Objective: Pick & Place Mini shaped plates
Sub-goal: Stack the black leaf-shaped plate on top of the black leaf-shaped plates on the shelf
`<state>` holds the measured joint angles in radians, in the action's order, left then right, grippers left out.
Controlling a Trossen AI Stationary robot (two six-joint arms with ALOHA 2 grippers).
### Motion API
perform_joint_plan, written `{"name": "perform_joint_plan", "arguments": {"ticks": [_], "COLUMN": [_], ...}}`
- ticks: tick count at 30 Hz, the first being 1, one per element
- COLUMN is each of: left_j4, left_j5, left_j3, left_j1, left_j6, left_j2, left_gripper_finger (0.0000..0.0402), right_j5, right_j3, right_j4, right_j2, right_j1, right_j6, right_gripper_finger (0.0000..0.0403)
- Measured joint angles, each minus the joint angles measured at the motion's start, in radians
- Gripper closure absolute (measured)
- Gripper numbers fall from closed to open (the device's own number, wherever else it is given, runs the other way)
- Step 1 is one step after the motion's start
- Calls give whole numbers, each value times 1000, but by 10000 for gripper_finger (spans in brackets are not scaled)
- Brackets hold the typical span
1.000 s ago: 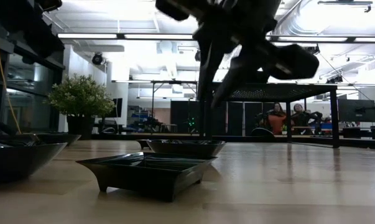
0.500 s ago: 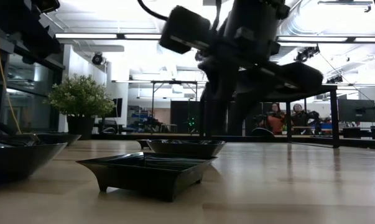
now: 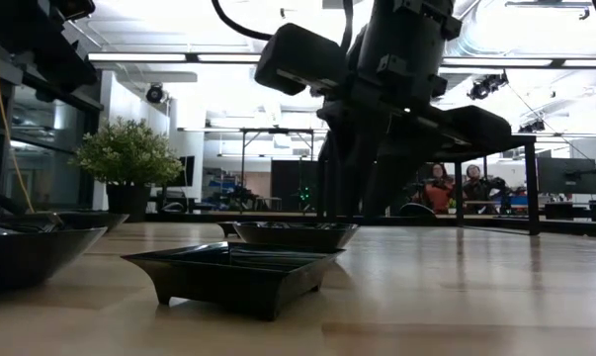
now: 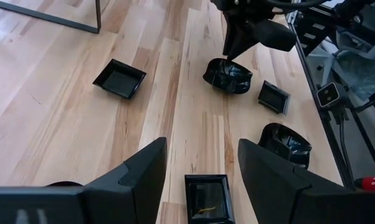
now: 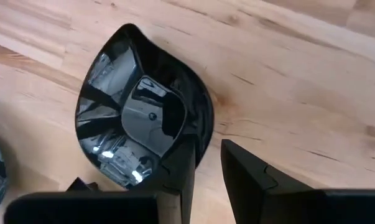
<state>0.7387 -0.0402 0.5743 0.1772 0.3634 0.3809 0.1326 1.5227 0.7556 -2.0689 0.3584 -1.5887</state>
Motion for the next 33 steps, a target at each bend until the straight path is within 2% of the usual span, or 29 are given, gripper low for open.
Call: {"name": "perform_joint_plan", "arguments": {"ticks": [26, 33], "left_j4": [0, 0], "left_j5": [4, 4], "left_j3": [0, 0], "left_j1": [0, 0], "left_j6": [-4, -4], "left_j2": [0, 0], "left_gripper_finger": [206, 206], "right_j5": [9, -3], "right_j3": [0, 0], "right_j4": [-31, -39], "right_j2": [-36, -46], "right_j1": [-12, -26], "right_j6": [10, 31], "right_gripper_finger": [329, 346]}}
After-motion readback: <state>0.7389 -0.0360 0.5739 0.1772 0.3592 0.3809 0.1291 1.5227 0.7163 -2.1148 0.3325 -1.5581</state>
